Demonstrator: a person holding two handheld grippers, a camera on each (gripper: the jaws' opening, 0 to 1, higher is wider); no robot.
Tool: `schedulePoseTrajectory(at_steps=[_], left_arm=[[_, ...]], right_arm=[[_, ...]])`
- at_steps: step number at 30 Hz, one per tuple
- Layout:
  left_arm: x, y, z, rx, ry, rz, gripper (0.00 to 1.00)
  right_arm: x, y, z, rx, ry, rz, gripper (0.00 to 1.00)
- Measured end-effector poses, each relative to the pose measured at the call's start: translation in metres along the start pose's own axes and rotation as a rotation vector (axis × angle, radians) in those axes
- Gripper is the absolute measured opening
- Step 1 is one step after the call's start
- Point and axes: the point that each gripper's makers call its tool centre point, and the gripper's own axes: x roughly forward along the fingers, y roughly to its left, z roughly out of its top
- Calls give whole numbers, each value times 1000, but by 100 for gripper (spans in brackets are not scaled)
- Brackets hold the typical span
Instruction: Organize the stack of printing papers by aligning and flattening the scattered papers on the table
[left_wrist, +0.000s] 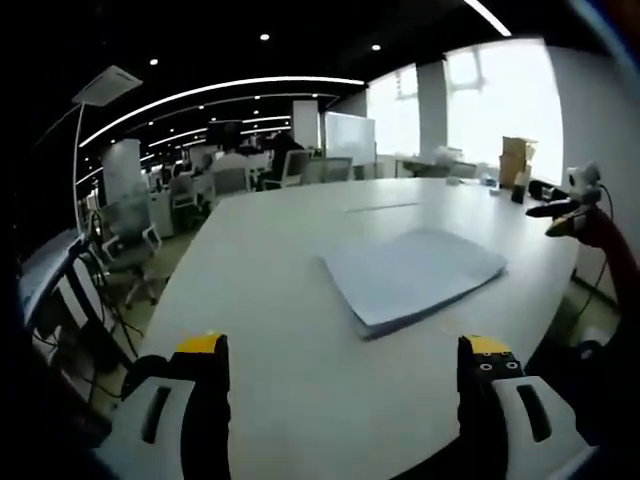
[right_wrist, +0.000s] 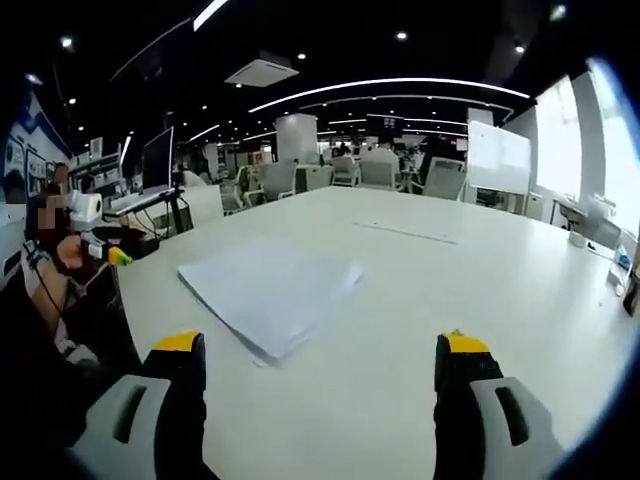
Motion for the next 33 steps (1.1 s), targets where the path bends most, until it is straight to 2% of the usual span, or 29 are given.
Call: schedulePoseTrajectory(at_steps=[33], left_arm=[[4, 1, -2, 2, 1, -7, 97]], right_arm=[[0, -2, 1, -3, 2, -12, 90]])
